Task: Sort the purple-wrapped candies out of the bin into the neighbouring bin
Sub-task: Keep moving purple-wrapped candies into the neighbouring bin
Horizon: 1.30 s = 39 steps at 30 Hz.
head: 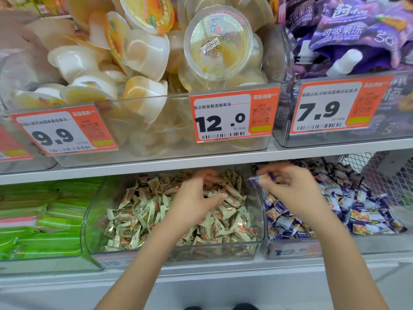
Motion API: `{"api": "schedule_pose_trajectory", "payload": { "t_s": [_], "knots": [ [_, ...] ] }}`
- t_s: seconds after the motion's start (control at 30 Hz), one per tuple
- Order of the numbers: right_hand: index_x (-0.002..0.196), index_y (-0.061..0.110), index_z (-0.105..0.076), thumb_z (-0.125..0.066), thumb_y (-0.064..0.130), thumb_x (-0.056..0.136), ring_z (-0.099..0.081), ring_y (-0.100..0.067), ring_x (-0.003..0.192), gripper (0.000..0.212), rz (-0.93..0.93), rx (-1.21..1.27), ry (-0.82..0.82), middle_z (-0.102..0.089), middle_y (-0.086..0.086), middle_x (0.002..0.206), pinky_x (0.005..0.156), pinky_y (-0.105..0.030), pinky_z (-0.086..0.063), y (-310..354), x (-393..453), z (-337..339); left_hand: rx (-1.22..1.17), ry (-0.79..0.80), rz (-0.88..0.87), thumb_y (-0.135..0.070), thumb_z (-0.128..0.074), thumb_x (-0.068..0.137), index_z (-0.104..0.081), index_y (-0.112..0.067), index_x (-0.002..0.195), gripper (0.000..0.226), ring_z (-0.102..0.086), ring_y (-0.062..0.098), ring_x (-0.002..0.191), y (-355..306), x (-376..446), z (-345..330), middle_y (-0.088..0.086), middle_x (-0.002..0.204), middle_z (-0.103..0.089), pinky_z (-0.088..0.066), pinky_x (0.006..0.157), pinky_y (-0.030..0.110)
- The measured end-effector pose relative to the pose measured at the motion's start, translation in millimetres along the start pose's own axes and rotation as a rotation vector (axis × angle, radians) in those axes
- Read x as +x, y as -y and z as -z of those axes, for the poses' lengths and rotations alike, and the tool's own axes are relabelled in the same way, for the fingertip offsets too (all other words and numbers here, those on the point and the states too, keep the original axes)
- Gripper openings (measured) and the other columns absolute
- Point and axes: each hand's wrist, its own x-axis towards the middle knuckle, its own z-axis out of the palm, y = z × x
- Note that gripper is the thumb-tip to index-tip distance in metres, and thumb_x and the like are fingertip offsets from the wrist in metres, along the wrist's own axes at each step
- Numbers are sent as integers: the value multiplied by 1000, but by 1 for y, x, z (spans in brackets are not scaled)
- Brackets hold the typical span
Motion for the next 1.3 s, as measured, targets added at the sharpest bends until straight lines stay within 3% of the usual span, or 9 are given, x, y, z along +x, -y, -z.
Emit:
{"api": "schedule_pose_trajectory", "payload": {
  "t_s": [0.1,0.17,0.23,0.33,0.47,0.67,0.83,1.0,1.3],
  "knots": [
    [97,28,-66,-65,16,88,-61,-8,89,15,-57,-176,-66,-67,9,100,71,-19,-45,-14,4,15,383,323,-44,-67,-69,65,-19,-54,138,89,-33,20,135,18,7,0,-9,148,-35,-26,112,53],
    [100,33,-60,-62,20,90,-59,-13,84,17,-48,-197,-98,-65,5,99,69,-26,-44,-17,4,14,489,506,-158,-69,-68,64,-13,-62,134,90,-15,29,141,19,6,-11,-6,156,-16,-3,110,61],
    [106,34,-61,-61,25,90,-56,-12,87,18,-10,-190,-96,-62,15,96,73,-28,-42,-15,5,8,624,582,-267,-62,-69,68,-21,-56,132,81,-16,37,139,22,7,-17,1,156,-13,-8,109,62],
    [101,42,-57,-61,28,90,-52,-3,91,18,2,-202,-27,-54,31,95,79,-24,-37,-16,7,-1,778,594,-350,-47,-70,74,-33,-45,133,69,-29,38,133,32,7,-9,5,153,-22,-25,106,57],
    [104,35,-62,-61,24,91,-53,0,83,18,29,-285,-30,-59,21,97,77,-23,-38,-21,10,-2,781,528,-422,-21,-72,73,-45,-39,125,61,-49,24,108,53,11,9,-6,144,-37,-40,70,25],
    [105,33,-64,-58,23,92,-55,6,83,18,13,-344,-12,-61,23,102,66,-1,-32,-24,10,2,733,571,-304,-44,-71,75,-43,-43,125,57,-52,16,115,61,21,19,-9,148,-33,-53,85,35],
    [112,29,-66,-57,23,93,-53,1,88,22,21,-332,21,-62,18,110,73,-14,-36,-22,9,1,230,906,-49,-52,-74,73,-33,-57,132,72,-25,-8,128,51,31,47,-36,138,-24,-23,108,18],
    [108,30,-66,-57,20,93,-55,2,94,21,37,-296,21,-62,19,106,75,-6,-34,-18,9,-3,496,657,-422,-66,-65,70,-13,-60,138,86,-10,11,142,31,16,9,-21,155,-6,-9,111,47],
    [109,29,-67,-58,19,92,-52,9,95,22,51,-258,17,-64,19,106,74,3,-34,-20,11,-7,927,558,-696,-44,-69,72,-55,-36,124,54,-18,39,134,22,27,-49,6,146,-26,-13,106,68]
  ]
}}
